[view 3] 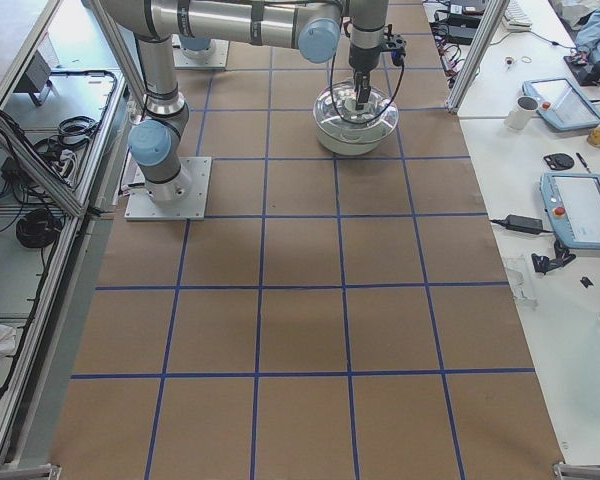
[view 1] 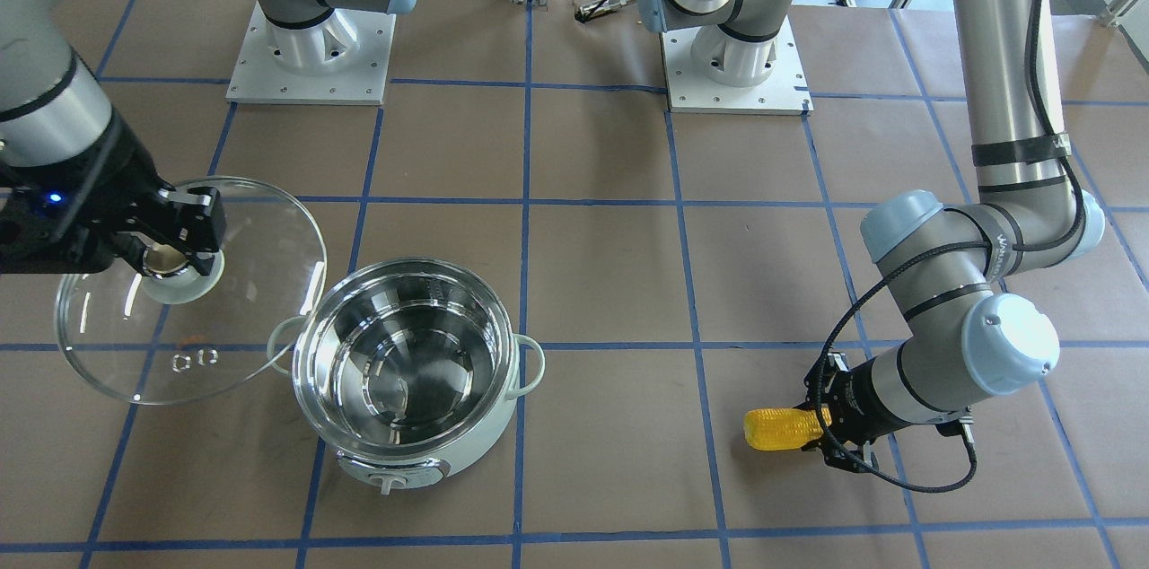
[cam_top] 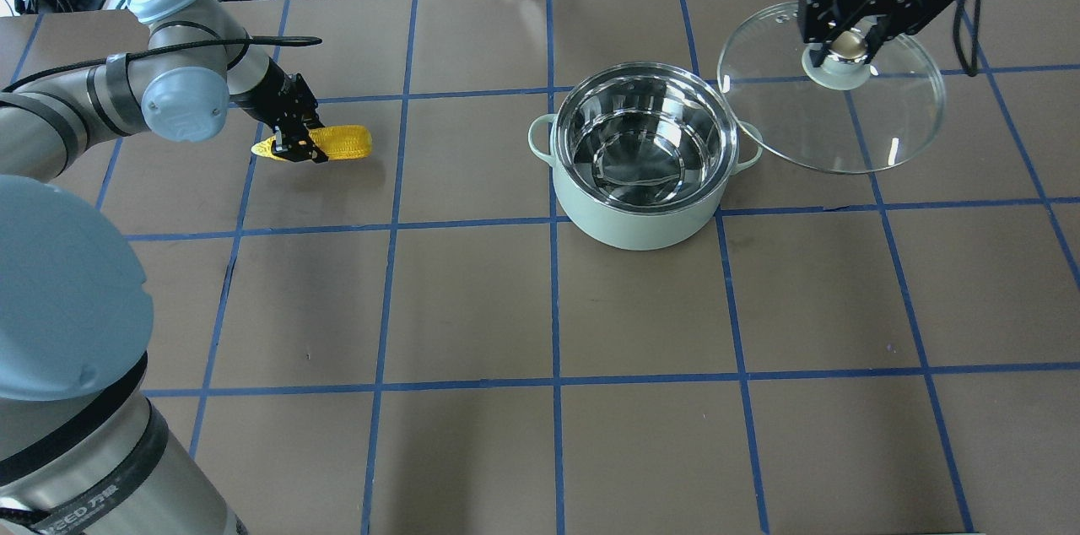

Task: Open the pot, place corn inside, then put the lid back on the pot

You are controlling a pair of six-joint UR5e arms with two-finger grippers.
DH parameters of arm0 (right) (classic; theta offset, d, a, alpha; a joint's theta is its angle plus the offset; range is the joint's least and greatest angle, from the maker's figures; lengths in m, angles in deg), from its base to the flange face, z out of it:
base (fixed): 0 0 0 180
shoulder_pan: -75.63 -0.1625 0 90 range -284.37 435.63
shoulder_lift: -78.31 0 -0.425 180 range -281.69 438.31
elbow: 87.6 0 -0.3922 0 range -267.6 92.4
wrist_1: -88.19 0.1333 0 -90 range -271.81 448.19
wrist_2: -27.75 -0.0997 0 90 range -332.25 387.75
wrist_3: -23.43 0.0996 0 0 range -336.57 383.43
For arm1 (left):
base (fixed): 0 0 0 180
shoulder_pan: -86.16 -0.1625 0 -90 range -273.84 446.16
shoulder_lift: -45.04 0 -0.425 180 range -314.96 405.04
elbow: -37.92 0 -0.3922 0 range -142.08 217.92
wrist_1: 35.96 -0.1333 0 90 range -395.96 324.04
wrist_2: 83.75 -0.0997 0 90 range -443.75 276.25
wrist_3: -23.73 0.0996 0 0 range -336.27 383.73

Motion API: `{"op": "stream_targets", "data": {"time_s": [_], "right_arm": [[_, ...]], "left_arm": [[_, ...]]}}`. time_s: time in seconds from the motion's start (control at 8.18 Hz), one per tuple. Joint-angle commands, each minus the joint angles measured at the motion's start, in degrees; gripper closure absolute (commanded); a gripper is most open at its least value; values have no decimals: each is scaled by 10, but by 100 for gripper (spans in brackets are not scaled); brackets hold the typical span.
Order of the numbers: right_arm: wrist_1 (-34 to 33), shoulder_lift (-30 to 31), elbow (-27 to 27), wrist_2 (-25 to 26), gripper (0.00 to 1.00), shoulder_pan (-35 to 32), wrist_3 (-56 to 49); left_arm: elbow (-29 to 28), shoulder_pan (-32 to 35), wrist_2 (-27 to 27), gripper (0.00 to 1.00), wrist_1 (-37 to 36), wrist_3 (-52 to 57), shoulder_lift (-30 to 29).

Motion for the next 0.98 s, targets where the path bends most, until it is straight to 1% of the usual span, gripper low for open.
{"op": "stream_targets", "data": {"time_s": [0.0, 0.24, 0.49, 0.73, 0.86], "right_arm": [[33, 19, -1, 19, 96, 61, -95], [36, 18, 2, 22, 96, 92, -143], [36, 18, 5, 21, 97, 102, -153], [35, 17, 6, 20, 97, 103, -175], [35, 17, 6, 19, 97, 104, -176]], "left_arm": [[-3, 22, 2, 100, -1, -10, 53], [-3, 65, 3, 100, -6, -30, 98], [-6, 134, 2, 100, -12, -92, 132], [-23, 205, 2, 100, -31, -141, 145], [-29, 243, 2, 100, -59, -153, 138]]}}
